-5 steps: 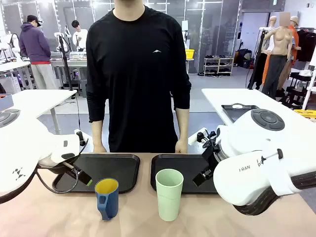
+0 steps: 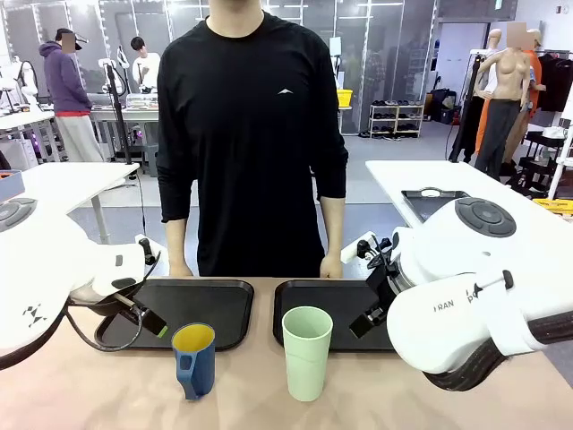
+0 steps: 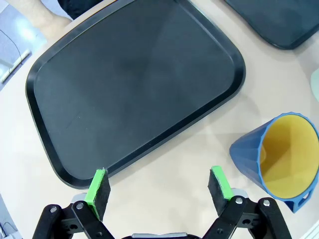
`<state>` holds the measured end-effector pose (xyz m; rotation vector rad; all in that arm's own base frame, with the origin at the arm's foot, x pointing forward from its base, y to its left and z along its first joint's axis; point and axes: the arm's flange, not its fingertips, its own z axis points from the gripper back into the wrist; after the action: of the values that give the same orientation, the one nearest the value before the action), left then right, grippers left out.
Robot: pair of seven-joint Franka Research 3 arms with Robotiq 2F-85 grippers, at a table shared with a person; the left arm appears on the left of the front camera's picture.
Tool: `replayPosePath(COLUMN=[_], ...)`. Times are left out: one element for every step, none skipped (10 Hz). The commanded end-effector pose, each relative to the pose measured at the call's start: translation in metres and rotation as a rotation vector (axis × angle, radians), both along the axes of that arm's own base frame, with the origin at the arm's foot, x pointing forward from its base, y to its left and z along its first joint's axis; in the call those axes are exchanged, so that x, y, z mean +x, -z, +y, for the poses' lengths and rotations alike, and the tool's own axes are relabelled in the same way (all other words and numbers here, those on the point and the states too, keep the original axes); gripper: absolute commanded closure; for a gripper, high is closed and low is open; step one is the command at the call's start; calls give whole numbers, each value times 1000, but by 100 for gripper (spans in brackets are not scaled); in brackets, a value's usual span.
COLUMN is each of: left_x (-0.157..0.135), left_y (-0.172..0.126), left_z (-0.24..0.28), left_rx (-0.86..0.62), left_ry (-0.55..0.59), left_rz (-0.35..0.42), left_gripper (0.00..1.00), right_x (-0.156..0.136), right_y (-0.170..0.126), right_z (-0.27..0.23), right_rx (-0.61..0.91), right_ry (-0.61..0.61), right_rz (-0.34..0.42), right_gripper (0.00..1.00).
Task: Sort and store the cups by type.
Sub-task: Pick up the Reusable plastic cup.
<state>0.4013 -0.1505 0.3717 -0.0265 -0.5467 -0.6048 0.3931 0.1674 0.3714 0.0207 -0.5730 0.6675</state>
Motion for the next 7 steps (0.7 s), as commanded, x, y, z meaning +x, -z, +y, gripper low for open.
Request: replayPosePath(left_x=[0,0,0,0,0,0,0], left_y=[0,0,0,0,0,0,0], left_z=[0,0,0,0,0,0,0], left_rx=[0,0,0,0,0,0,0], left_ry=[-1,-1,-1,-1,-1,-1,-1], left_rz=[0,0,0,0,0,0,0], left_gripper=[0,0,0,0,0,0,0], right_x=[0,0,0,0,0,0,0], right_y=[0,0,0,0,0,0,0], right_z=[0,0,0,0,0,0,0], right_rx=[2,2,2,2,2,2,2], right_ry=[2,2,2,2,2,2,2], right_rz=[1,1,1,1,1,1,1], right_gripper=[0,0,0,0,0,0,0])
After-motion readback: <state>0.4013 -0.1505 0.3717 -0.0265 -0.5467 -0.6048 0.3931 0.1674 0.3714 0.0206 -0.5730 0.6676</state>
